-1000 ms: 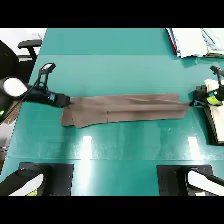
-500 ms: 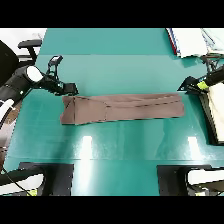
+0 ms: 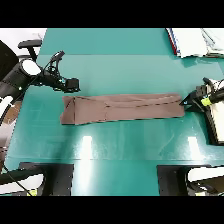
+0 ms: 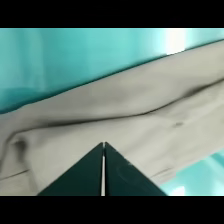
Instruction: Fold the shirts.
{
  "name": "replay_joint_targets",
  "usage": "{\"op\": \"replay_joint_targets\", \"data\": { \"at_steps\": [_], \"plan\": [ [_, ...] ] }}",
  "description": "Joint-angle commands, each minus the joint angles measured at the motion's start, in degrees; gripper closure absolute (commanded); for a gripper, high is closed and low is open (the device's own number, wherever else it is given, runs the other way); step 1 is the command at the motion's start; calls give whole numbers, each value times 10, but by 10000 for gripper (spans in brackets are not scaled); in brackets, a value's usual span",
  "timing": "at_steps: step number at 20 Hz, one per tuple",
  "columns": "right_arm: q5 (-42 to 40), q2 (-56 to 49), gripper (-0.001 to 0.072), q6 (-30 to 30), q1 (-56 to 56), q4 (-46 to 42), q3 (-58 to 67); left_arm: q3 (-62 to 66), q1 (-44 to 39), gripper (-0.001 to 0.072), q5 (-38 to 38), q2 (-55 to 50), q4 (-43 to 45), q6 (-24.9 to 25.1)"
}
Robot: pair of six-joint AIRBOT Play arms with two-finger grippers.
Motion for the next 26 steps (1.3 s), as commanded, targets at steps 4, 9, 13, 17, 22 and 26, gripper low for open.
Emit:
{"op": "replay_joint_targets", "data": {
  "at_steps": [4,9,13,17,22,26],
  "plan": [
    [-68,-23,451,-52,32,77,-38,0,-78,681,90,-5,-48,9],
    [-32,17,700,-53,64,77,28,42,-165,681,125,-90,-53,4],
    [-5,97,700,-2,110,77,114,112,-220,681,115,-186,-54,4],
    [-6,151,700,40,184,78,197,148,-247,681,111,-249,-89,4],
    [-12,155,700,63,294,78,270,184,-264,681,112,-287,-110,5],
    [-25,155,700,82,355,78,289,184,-267,681,118,-299,-108,5]
  ]
}}
